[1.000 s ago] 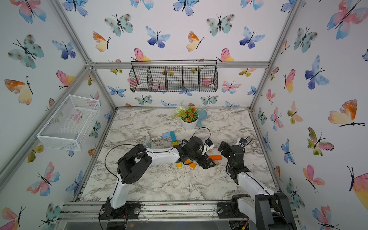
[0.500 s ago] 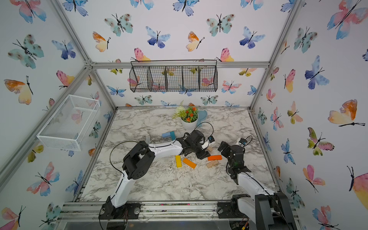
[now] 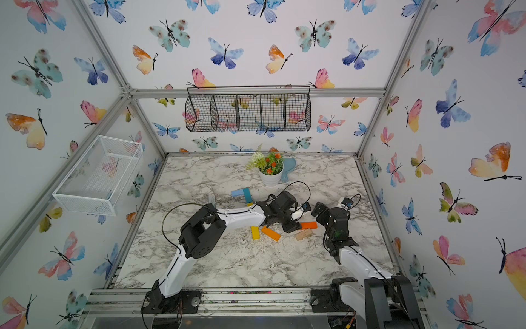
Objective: Assemble a giraffe with building blocks
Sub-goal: Move the building block to the center of the board.
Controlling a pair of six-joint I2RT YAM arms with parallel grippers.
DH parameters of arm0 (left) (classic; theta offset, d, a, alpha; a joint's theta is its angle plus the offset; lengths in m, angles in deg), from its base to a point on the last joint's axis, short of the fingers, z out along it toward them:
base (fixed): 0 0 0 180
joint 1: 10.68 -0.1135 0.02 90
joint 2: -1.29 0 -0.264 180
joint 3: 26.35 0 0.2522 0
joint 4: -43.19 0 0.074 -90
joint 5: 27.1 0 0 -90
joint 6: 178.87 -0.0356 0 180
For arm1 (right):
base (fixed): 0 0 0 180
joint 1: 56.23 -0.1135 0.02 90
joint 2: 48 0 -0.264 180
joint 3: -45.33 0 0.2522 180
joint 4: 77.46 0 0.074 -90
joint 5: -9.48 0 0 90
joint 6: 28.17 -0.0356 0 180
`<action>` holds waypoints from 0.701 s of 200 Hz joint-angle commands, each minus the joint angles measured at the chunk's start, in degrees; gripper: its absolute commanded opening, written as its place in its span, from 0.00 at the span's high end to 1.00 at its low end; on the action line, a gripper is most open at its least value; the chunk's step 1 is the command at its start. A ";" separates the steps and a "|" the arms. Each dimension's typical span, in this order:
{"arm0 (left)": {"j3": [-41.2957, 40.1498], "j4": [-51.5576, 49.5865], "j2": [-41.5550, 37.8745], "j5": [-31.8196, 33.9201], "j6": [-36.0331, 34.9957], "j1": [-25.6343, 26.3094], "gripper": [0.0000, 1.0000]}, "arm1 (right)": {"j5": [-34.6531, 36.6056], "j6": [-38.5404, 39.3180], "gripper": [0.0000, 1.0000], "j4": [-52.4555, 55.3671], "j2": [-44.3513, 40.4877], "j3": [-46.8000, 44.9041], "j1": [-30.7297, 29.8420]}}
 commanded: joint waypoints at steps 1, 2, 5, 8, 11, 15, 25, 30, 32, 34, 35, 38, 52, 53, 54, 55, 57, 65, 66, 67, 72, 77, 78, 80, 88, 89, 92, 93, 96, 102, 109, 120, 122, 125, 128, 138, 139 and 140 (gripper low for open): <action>0.26 -2.10 2.19 0.97 -0.94 0.42 0.42 | 1.06 -0.02 0.02 0.19 -0.64 -0.49 0.06; 0.26 -2.12 2.23 0.97 -0.94 0.39 0.42 | 1.06 -0.02 0.02 0.19 -0.67 -0.49 0.06; 0.33 -2.13 2.21 0.97 -0.94 0.36 0.42 | 1.06 -0.02 0.02 0.19 -0.67 -0.49 0.06; 0.35 -2.15 2.27 0.97 -0.94 0.42 0.42 | 1.06 -0.02 0.02 0.19 -0.66 -0.49 0.06; 0.35 -2.15 2.23 0.96 -0.94 0.37 0.42 | 1.04 -0.02 0.02 0.19 -0.64 -0.49 0.06; 0.40 -2.14 2.23 0.91 -0.94 0.42 0.42 | 0.98 -0.02 0.02 0.19 -0.66 -0.49 0.05; 0.48 -2.14 2.28 0.80 -0.92 0.48 0.42 | 0.97 -0.02 0.02 0.19 -0.67 -0.49 0.06; 0.52 -2.14 2.28 0.67 -0.94 0.45 0.42 | 0.97 -0.02 0.02 0.19 -0.64 -0.45 0.04; 0.57 -2.14 2.32 0.59 -0.90 0.51 0.42 | 0.97 -0.02 0.02 0.19 -0.69 -0.49 0.05; 0.60 -2.21 2.35 0.48 -0.86 0.53 0.42 | 0.97 -0.02 0.02 0.19 -0.71 -0.49 0.06; 0.61 -2.22 2.36 0.42 -0.86 0.53 0.42 | 0.97 -0.02 0.02 0.19 -0.71 -0.49 0.06; 0.76 -2.32 2.45 0.32 -0.90 0.51 0.42 | 0.97 -0.02 0.02 0.19 -0.65 -0.43 0.06; 1.44 -2.56 2.94 -0.20 -0.77 0.64 0.43 | 0.89 -0.02 0.02 0.19 -0.67 -0.41 -0.01; 1.47 -2.57 3.01 -0.23 -0.77 0.76 0.43 | 0.89 -0.02 0.02 0.19 -0.69 -0.36 0.03; 1.52 -2.62 3.04 -0.24 -0.77 0.78 0.43 | 0.93 -0.02 0.02 0.19 -0.66 -0.39 0.04; 1.60 -2.69 3.10 -0.25 -0.72 0.83 0.43 | 0.91 -0.02 0.02 0.19 -0.68 -0.35 0.05; 1.65 -2.78 3.23 -0.30 -0.73 0.87 0.43 | 0.89 -0.02 0.02 0.19 -0.66 -0.37 0.06; 2.33 -3.08 3.61 -0.41 -0.77 1.13 0.43 | 0.87 -0.02 0.02 0.19 -0.54 -0.41 0.06; 2.40 -3.14 3.65 -0.46 -0.77 1.18 0.43 | 0.88 -0.02 0.02 0.19 -0.58 -0.36 0.06; 2.43 -3.17 3.67 -0.45 -0.77 1.21 0.43 | 0.88 -0.02 0.02 0.19 -0.56 -0.38 0.06; 2.70 -3.30 3.99 -0.48 -0.77 1.37 0.43 | 0.85 -0.02 0.02 0.18 -0.61 -0.41 0.06; 3.06 -3.45 4.28 -0.52 -0.85 1.55 0.43 | 0.89 -0.02 0.02 0.19 -0.65 -0.41 0.06; 3.11 -3.50 4.34 -0.52 -0.85 1.57 0.43 | 0.89 -0.02 0.02 0.19 -0.63 -0.41 0.06; 3.22 -3.58 4.44 -0.52 -0.85 1.58 0.44 | 0.89 0.02 0.02 0.19 -0.65 -0.41 0.06; 3.67 -4.00 4.93 -0.52 -0.85 1.71 0.44 | 0.89 0.07 0.02 0.19 -0.68 -0.41 0.06; 3.72 -4.04 5.01 -0.56 -0.85 1.74 0.44 | 0.89 0.07 0.02 0.19 -0.70 -0.41 0.06; 3.78 -4.21 5.12 -0.60 -0.85 1.76 0.45 | 0.89 0.07 0.02 0.24 -0.69 -0.41 0.06; 3.83 -4.23 5.15 -0.60 -0.85 1.76 0.45 | 0.89 0.07 0.01 0.22 -0.65 -0.41 0.06; 4.02 -4.32 5.31 -0.67 -0.85 1.87 0.45 | 0.89 0.07 0.02 0.24 -0.70 -0.41 0.06; 4.13 -4.49 5.48 -0.70 -0.86 1.92 0.47 | 0.90 0.07 0.02 0.23 -0.64 -0.35 0.06; 4.13 -4.68 5.76 -0.70 -0.85 1.89 0.49 | 0.90 0.07 0.02 0.23 -0.65 -0.41 0.06; 4.05 -5.01 5.79 -0.54 -1.01 1.86 0.55 | 0.89 0.16 0.02 0.28 -0.68 -0.41 0.06; 4.02 -5.10 5.79 -0.48 -1.09 1.85 0.56 | 0.89 0.16 0.02 0.28 -0.70 -0.36 0.06; 4.04 -5.24 5.79 -0.44 -1.23 1.88 0.58 | 0.91 0.16 0.02 0.27 -0.71 -0.35 0.06; 4.04 -5.41 5.86 -0.37 -1.33 1.90 0.59 | 0.90 0.16 0.02 0.26 -0.65 -0.32 0.06; 3.96 -5.93 5.83 -0.10 -1.62 1.90 0.65 | 0.89 0.16 0.02 0.28 -0.67 -0.32 0.06; 3.91 -5.97 5.81 -0.04 -1.63 1.92 0.66 | 0.89 0.16 0.02 0.28 -0.65 -0.32 0.06; 3.93 -6.03 5.80 -0.02 -1.68 1.88 0.66 | 0.89 0.16 0.02 0.23 -0.68 -0.32 0.06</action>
